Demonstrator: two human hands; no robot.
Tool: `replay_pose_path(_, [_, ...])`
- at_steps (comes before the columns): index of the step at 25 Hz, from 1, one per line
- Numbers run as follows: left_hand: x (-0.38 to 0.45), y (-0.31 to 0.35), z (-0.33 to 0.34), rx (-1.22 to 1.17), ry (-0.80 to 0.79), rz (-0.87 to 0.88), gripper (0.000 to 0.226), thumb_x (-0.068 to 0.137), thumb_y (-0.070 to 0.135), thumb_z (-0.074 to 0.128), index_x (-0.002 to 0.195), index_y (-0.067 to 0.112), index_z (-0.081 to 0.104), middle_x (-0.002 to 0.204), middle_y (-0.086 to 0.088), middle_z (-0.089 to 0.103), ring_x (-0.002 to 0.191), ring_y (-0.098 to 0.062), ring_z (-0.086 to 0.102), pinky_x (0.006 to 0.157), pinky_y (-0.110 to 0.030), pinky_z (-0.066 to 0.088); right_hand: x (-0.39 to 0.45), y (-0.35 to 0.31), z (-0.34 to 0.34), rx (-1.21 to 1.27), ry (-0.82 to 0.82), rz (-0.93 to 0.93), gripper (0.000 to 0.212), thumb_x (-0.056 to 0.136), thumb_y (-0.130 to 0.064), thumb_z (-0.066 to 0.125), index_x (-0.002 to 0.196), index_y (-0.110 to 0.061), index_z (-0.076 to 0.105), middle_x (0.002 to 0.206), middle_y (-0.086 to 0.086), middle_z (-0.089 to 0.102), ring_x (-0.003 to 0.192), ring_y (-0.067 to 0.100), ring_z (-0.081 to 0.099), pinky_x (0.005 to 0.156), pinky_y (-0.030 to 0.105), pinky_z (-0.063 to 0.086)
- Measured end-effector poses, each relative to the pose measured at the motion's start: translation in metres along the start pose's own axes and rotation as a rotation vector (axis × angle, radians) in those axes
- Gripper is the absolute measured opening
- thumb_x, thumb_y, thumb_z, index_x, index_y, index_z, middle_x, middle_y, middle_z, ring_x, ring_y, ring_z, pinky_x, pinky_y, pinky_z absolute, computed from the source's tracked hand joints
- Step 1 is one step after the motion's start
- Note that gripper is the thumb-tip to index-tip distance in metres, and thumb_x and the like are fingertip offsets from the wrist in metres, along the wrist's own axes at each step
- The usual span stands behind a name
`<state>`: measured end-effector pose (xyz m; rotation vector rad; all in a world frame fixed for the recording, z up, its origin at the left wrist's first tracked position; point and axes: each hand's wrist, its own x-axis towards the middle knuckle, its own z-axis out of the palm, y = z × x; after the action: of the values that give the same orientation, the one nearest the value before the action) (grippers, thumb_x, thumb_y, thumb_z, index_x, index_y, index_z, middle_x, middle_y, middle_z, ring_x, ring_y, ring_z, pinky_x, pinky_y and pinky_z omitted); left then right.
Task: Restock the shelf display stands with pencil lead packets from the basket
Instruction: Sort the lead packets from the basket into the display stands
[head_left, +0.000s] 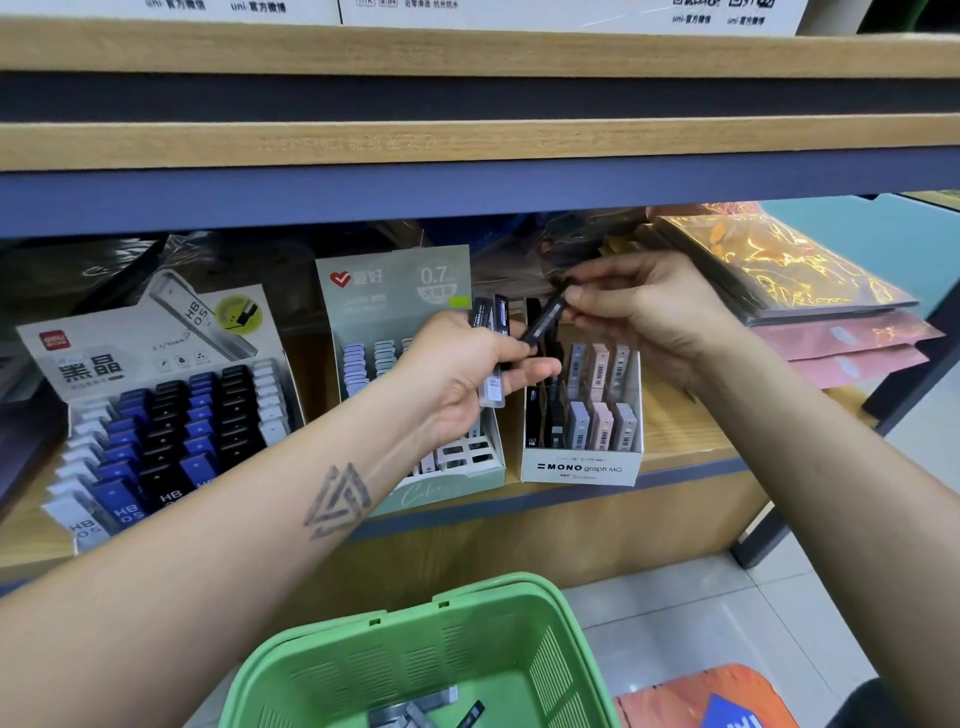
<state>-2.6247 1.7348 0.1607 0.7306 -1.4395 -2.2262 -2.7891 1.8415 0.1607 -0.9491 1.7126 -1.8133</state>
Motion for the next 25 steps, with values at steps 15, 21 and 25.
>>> replay_pose_path(15, [0.002, 0.021, -0.018, -0.044, -0.139, -0.057, 0.025, 0.103, 0.004, 0.047, 0.125, -0.008, 0.044, 0.106, -0.029, 0.071, 0.061, -0.027, 0.071, 0.047, -0.020, 0.056, 0.035, 0.022, 0.006, -0.938, 0.275, -0.349, 0.016, 0.088, -0.006, 0.074, 0.103, -0.011, 0.076, 0.102, 0.005, 0.074, 0.090, 0.014, 0.065, 0.083, 0.024, 0.050])
replay_pose_path(21, [0.004, 0.018, -0.020, -0.003, -0.135, -0.083, 0.021, 0.102, 0.001, 0.047, 0.121, -0.007, 0.044, 0.107, -0.030, 0.070, 0.051, -0.019, 0.064, 0.043, -0.017, 0.050, 0.042, 0.040, 0.012, -1.055, 0.225, -0.305, 0.021, 0.091, -0.004, 0.069, 0.109, -0.010, 0.075, 0.108, 0.009, 0.073, 0.096, 0.021, 0.069, 0.080, 0.026, 0.053])
replay_pose_path(25, [0.006, 0.013, -0.023, 0.003, -0.158, -0.090, 0.027, 0.101, -0.001, 0.049, 0.125, -0.011, 0.042, 0.106, -0.034, 0.069, 0.057, -0.021, 0.066, 0.048, -0.019, 0.054, 0.046, 0.042, 0.013, -1.104, 0.256, -0.305, 0.026, 0.090, -0.001, 0.064, 0.112, -0.011, 0.072, 0.106, 0.009, 0.073, 0.095, 0.023, 0.069, 0.080, 0.029, 0.055])
